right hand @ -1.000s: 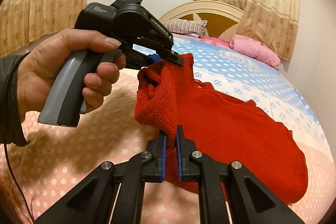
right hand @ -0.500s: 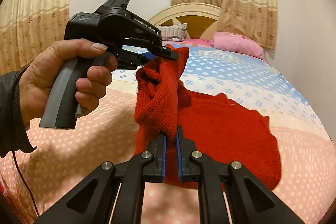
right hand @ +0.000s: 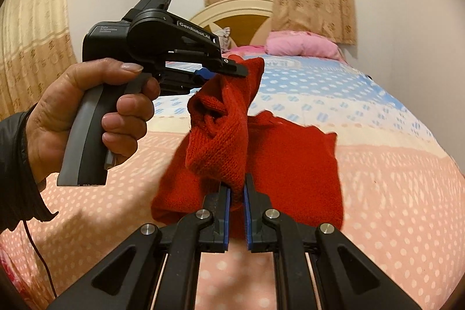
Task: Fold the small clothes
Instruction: 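Lift the gripped sweater edge with the right gripper toward the left gripper, then fold the held sweater edge over with the right gripper onto the sweater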
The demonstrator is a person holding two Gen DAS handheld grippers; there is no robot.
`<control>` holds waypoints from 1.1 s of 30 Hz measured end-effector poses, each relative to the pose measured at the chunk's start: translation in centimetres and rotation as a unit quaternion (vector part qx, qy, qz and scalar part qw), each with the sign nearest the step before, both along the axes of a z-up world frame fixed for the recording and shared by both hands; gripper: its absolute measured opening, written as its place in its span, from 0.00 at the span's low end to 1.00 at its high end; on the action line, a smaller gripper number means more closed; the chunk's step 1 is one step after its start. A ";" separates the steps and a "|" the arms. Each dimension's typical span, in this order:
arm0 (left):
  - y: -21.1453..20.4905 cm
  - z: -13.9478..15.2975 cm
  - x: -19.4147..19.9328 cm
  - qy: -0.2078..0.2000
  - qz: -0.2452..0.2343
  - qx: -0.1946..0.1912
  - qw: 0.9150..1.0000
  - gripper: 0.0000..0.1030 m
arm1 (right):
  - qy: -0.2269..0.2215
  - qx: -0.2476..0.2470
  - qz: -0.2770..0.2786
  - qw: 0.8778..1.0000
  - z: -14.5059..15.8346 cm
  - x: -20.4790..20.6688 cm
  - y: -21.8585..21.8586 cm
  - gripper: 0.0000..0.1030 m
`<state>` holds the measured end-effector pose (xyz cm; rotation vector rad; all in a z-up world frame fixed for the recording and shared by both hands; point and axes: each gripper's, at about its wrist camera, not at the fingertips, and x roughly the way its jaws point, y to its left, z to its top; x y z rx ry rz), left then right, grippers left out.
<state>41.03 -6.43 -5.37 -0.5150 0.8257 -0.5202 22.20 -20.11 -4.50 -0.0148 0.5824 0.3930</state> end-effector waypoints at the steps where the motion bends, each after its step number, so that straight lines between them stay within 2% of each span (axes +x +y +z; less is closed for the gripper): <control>1: -0.4 -0.2 0.1 0.001 -0.003 0.002 1.000 0.13 | 0.006 0.006 -0.005 1.000 -0.3 0.2 -0.5 0.07; 12: -4.5 -2.1 1.5 0.014 -0.034 0.017 0.999 0.13 | 0.049 0.048 -0.033 0.997 -1.8 0.8 -4.3 0.07; 14: -5.9 -2.0 1.1 0.002 -0.039 0.048 0.998 0.17 | 0.059 0.061 -0.037 0.996 -2.3 0.8 -4.9 0.07; 17: -7.0 -1.6 -0.1 -0.017 -0.054 0.063 0.996 0.25 | 0.079 0.086 -0.051 0.992 -3.2 1.0 -6.2 0.07; 18: -7.0 -1.4 -0.7 -0.027 -0.057 0.071 0.995 0.35 | 0.086 0.094 -0.058 0.990 -3.6 1.1 -6.7 0.07; 19: -6.9 -1.3 -1.3 -0.035 -0.054 0.082 0.995 0.50 | 0.094 0.104 -0.065 0.988 -4.0 1.2 -7.2 0.07; 21: -6.0 -1.3 -2.6 -0.054 -0.044 0.095 0.993 0.60 | 0.107 0.120 -0.073 0.984 -4.7 1.4 -8.0 0.07; 23: -4.9 -1.9 -3.9 -0.060 -0.038 0.109 0.991 0.62 | 0.107 0.133 -0.075 0.982 -4.7 1.2 -8.5 0.07; 25: -3.7 -3.0 -5.3 -0.063 -0.024 0.148 0.987 0.62 | 0.108 0.140 -0.077 0.981 -4.8 1.2 -8.6 0.07; 27: -3.1 -3.7 -6.5 -0.078 -0.020 0.171 0.982 0.62 | 0.111 0.146 -0.079 0.980 -5.0 1.1 -8.9 0.07; 29: -2.8 -4.3 -8.4 -0.098 -0.017 0.201 0.975 0.63 | 0.109 0.166 -0.086 0.976 -5.0 0.9 -9.6 0.17; 30: -2.7 -4.5 -8.9 -0.104 -0.015 0.211 0.972 0.70 | 0.106 0.172 -0.094 0.975 -5.0 0.6 -10.0 0.21; 31: -2.7 -4.7 -9.3 -0.106 -0.015 0.216 0.971 0.76 | 0.100 0.178 -0.105 0.973 -4.8 0.3 -10.4 0.32; 32: -2.7 -5.0 -9.7 -0.106 -0.022 0.212 0.971 0.77 | 0.084 0.181 -0.123 0.972 -4.3 -0.3 -10.9 0.46; 33: -2.7 -5.2 -9.8 -0.106 -0.026 0.212 0.971 0.77 | 0.070 0.179 -0.135 0.972 -3.8 -0.7 -11.1 0.52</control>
